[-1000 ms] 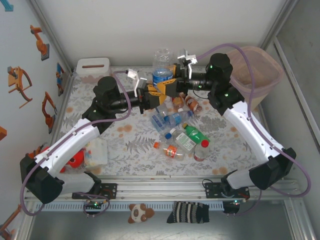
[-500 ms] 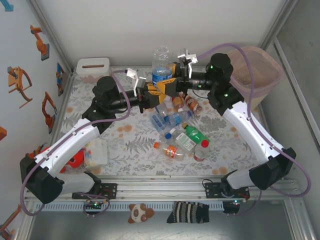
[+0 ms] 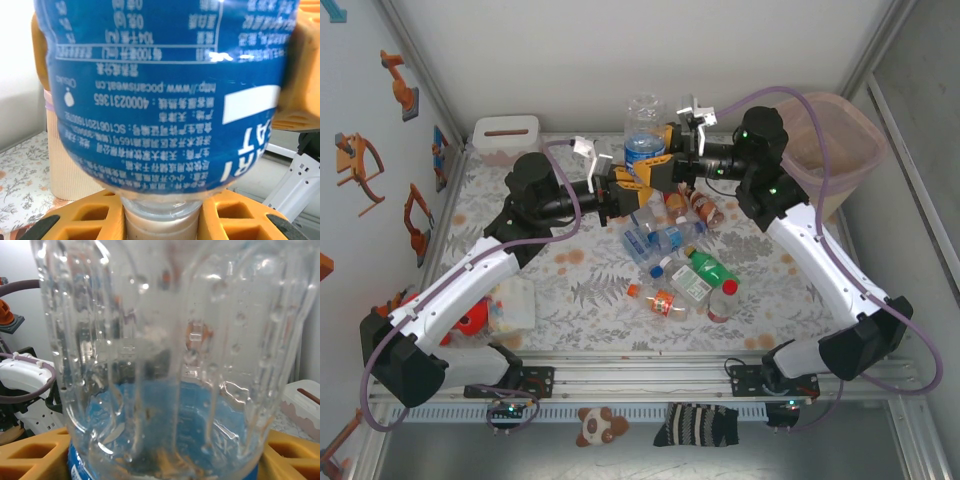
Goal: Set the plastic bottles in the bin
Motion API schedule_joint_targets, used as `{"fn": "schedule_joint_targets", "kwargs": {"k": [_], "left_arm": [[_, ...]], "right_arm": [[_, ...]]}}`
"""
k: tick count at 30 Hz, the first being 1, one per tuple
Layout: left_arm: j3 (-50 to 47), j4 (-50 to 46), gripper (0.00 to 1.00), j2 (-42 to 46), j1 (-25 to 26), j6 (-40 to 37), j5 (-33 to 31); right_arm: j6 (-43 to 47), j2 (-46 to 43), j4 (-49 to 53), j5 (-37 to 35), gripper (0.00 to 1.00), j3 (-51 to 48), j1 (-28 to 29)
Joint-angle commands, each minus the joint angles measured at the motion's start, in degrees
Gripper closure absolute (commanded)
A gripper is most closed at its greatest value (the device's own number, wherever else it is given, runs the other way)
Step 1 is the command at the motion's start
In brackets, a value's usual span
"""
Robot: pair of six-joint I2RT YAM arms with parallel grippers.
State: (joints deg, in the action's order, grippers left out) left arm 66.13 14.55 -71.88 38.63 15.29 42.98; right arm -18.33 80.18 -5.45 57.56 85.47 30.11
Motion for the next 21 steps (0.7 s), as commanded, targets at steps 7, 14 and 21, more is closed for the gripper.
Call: {"fn": "schedule_joint_targets", "kwargs": {"k": [7, 14, 21], "left_arm": [[0.13, 1.11, 0.63, 1.1, 0.17, 0.71, -0.52], [-2.1, 0.01, 0.34, 3.12, 0.04, -0.47, -5.88], [-3.14, -1.58, 0.27, 3.87, -0.13, -1.49, -8.71]], "right_arm": [[0.64, -2.19, -1.07, -1.36, 0.39, 1.47, 0.48], [7.47, -4.02, 9.92, -8.76, 0.41, 3.68, -0.56], [8.38, -5.3, 19.47, -15.85, 0.41, 7.09, -7.92]]}}
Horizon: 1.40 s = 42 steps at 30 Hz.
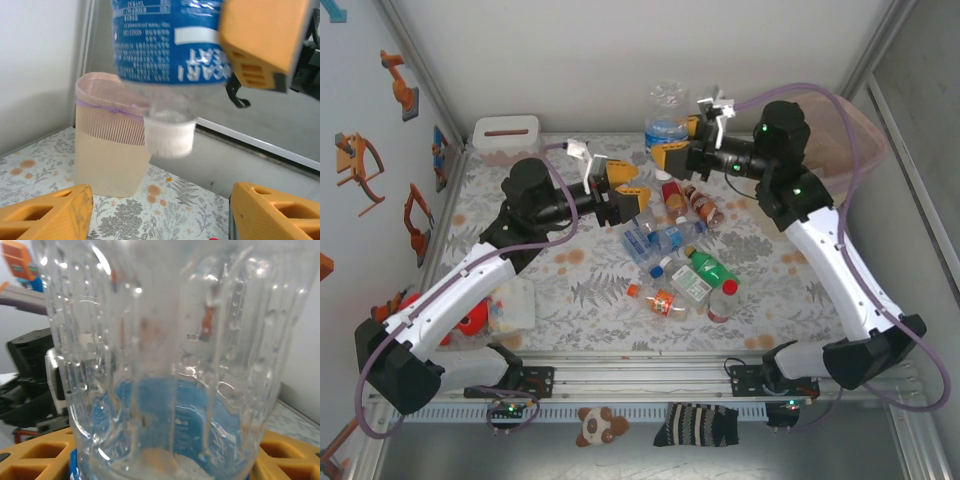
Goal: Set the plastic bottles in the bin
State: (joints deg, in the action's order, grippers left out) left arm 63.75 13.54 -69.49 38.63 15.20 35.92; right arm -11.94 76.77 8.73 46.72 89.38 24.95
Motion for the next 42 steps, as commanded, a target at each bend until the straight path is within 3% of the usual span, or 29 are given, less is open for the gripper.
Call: {"fn": "schedule_joint_targets", "kwargs": {"k": [1, 14, 18, 32, 42], "left_arm": [[-0.83, -0.79, 0.27, 1.4, -0.09, -1.56, -1.81], [-1.1, -2.37, 0.26, 0.96, -0.73, -3.73, -2.11], [1.52, -8.74, 0.26, -0.94, -1.9, -3.78, -7.77], [2.61, -11.72, 0.27, -6.08, -7.3, -1.52, -3.62], [1.76, -9.83, 0.27, -7.93, -8.39, 1.15, -0.35]], "right_arm": [[2.42, -2.06, 6.87, -6.48, 0.42, 3.91, -4.12], [13.05, 6.05, 35.6, -29.79, 0.43, 20.98, -26.48], [18.2, 11.93, 43.34, -38.75, 0.43, 27.95, -30.16], [36.08, 30.93, 48.86, -69.81, 0.46, 36.17, -32.4], [42.17, 40.12, 43.82, -75.95, 0.46, 30.33, -33.35]]}}
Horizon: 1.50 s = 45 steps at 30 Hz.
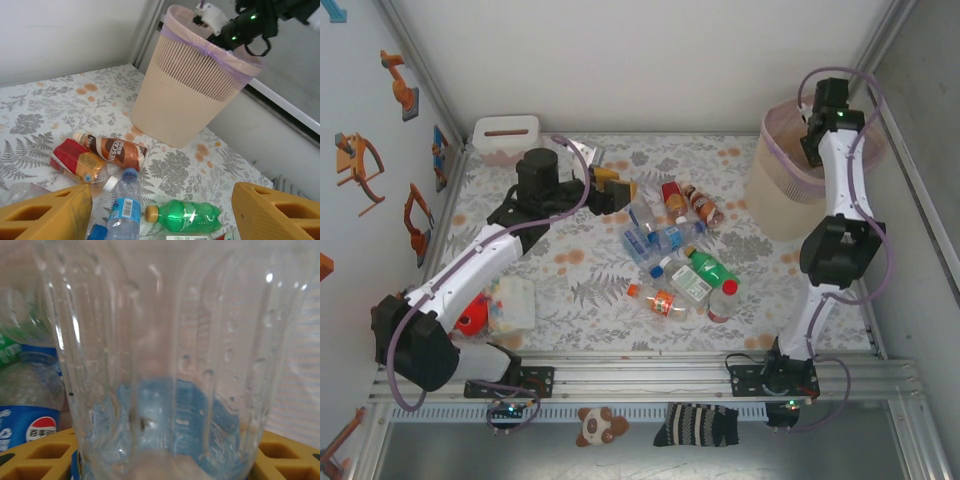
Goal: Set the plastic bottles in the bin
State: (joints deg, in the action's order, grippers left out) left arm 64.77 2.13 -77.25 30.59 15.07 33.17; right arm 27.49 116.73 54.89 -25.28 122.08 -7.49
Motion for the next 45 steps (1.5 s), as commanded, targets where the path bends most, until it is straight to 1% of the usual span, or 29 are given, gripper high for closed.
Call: {"fn": "schedule_joint_targets", "kwargs": {"k": [1, 6, 11, 18, 26, 38, 45], "left_arm": [[0.58, 1.67, 0.27, -0.26, -0.28, 1.36, 2.41], [0.18, 2.65, 0.27, -0.43, -0.28, 2.06, 2.78], [-0.06, 2.88, 0.27, -0.29, -0.36, 2.16, 2.95], [-0.25, 2.69, 0.27, 0.25, -0.41, 2.13, 2.86], [-0.35, 2.64, 0.27, 0.33, -0.37, 2.24, 2.7], [0.01, 1.78, 0.27, -0.06, -0.36, 2.42, 2.73], [0.35, 0.8, 0.27, -0.08, -0.45, 1.83, 2.7]], "right_arm": [[2.79, 0.4, -3.05, -4.23, 0.46, -3.68, -1.04], [3.03, 1.11, -6.94, -4.18, 0.44, -10.26, -1.75], [2.71, 2.18, -7.4, -2.44, 0.4, -12.91, -1.97], [0.35, 0.9, -7.17, -1.03, 0.26, -12.55, -1.92], [-2.3, -4.73, -5.46, 1.49, 0.16, -10.77, -1.94], [-7.33, -13.98, -3.35, 9.9, 0.15, -9.17, -1.83], [-12.69, -18.86, -3.06, 20.4, 0.17, -7.58, -1.83]]}}
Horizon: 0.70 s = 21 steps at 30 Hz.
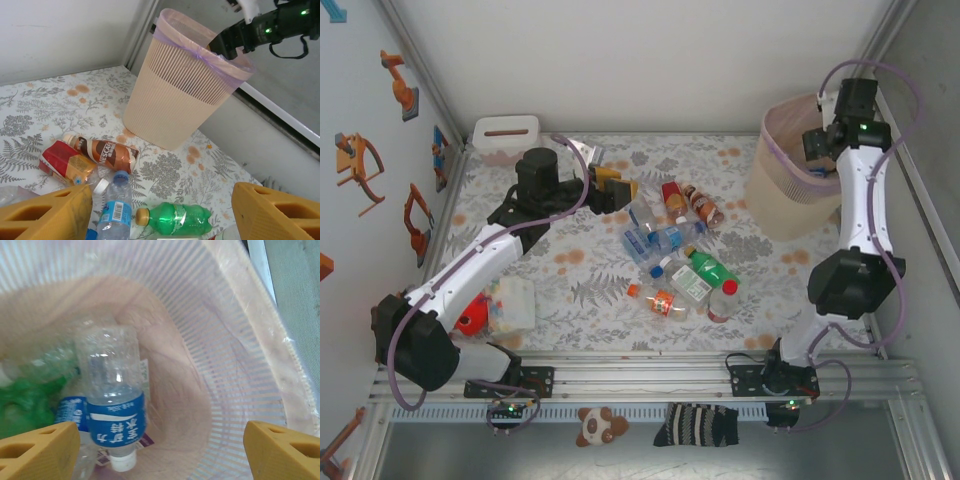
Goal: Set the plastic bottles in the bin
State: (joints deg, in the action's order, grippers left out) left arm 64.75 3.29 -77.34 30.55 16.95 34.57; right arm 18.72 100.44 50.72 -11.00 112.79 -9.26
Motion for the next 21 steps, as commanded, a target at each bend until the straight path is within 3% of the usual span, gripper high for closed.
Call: {"fn": "schedule_joint_targets", "kwargs": {"k": [1, 8, 15, 21], "left_arm": [[0.38, -0.76, 0.27, 0.07, -0.36, -0.23, 1.29], [0.55, -2.56, 0.27, 0.1, -0.48, -0.95, 0.75], [0.55, -3.63, 0.27, -0.35, -0.56, -1.26, 0.24], [0.46, -5.74, 0.28, -1.26, -0.58, -1.22, -1.19]], "right_arm": [[-4.76, -3.28, 1.08, 7.56, 0.17, 1.84, -0.06], [-10.5, -8.43, 0.67, 17.95, 0.22, 0.29, 1.0], [-13.86, -18.69, -7.35, 29.65, 0.23, -12.42, 5.71], [-15.12, -23.07, -8.07, 32.56, 0.26, -19.34, 12.2]]}}
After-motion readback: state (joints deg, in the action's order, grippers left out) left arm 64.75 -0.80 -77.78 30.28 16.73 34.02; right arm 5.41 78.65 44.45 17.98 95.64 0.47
